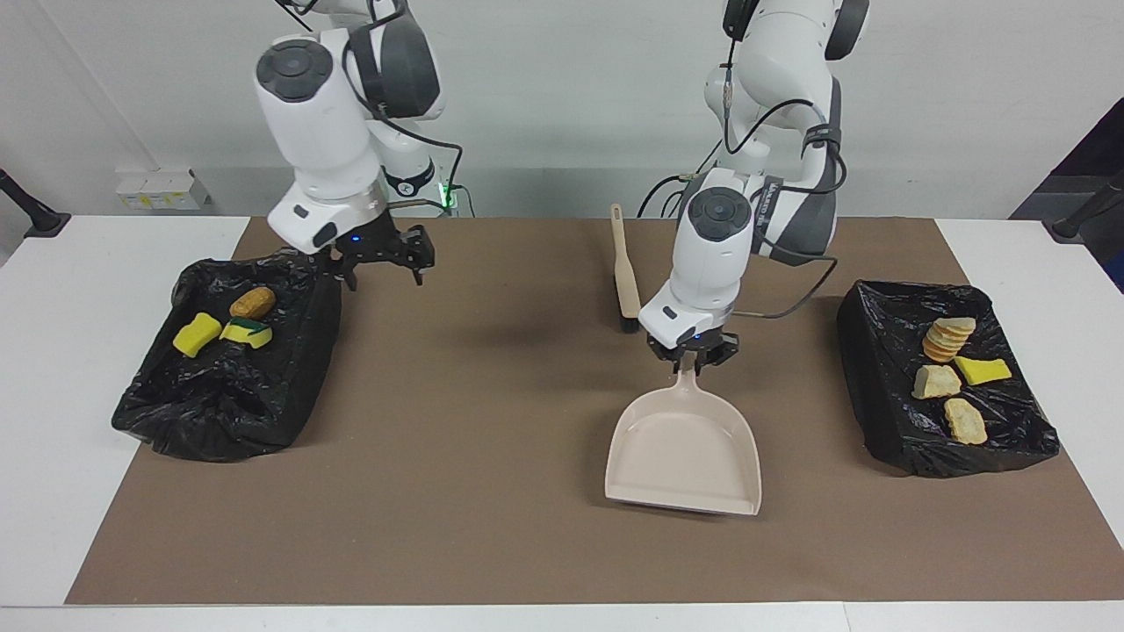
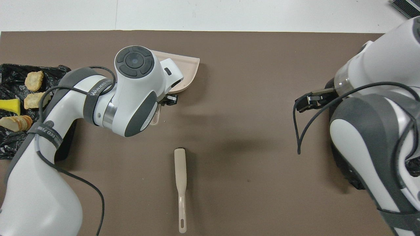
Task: Sweep and dump trash in bin
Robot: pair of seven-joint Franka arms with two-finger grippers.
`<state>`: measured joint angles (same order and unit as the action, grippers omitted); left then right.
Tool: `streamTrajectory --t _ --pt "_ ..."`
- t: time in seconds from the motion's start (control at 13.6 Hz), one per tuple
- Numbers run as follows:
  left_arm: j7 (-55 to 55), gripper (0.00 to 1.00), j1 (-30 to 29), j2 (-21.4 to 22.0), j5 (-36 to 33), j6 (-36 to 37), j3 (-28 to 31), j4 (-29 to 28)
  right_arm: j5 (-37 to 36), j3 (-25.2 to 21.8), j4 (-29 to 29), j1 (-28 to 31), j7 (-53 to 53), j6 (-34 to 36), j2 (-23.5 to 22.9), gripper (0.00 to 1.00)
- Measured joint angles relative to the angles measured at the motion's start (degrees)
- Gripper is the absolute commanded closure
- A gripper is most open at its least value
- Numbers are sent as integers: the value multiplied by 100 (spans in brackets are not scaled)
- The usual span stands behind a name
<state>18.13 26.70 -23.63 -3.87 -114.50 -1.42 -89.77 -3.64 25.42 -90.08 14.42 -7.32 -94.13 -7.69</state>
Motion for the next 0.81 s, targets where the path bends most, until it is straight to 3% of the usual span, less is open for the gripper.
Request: streamTrajectory --t 0.29,0.51,0.66,0.73,0.81 --pt "459 100 80 -174 145 -290 6 38 -3 1 36 265 161 207 102 0" --pt "857 100 242 -537 146 -497 6 163 -3 -116 100 384 264 475 142 0" --pt "895 53 280 -659 146 -535 14 238 4 -478 153 150 271 529 231 0" --pt "896 23 281 -660 146 -532 20 257 8 -853 199 -131 271 620 294 0" --pt "898 0 281 -660 146 -531 31 266 12 -1259 274 -446 275 750 344 0"
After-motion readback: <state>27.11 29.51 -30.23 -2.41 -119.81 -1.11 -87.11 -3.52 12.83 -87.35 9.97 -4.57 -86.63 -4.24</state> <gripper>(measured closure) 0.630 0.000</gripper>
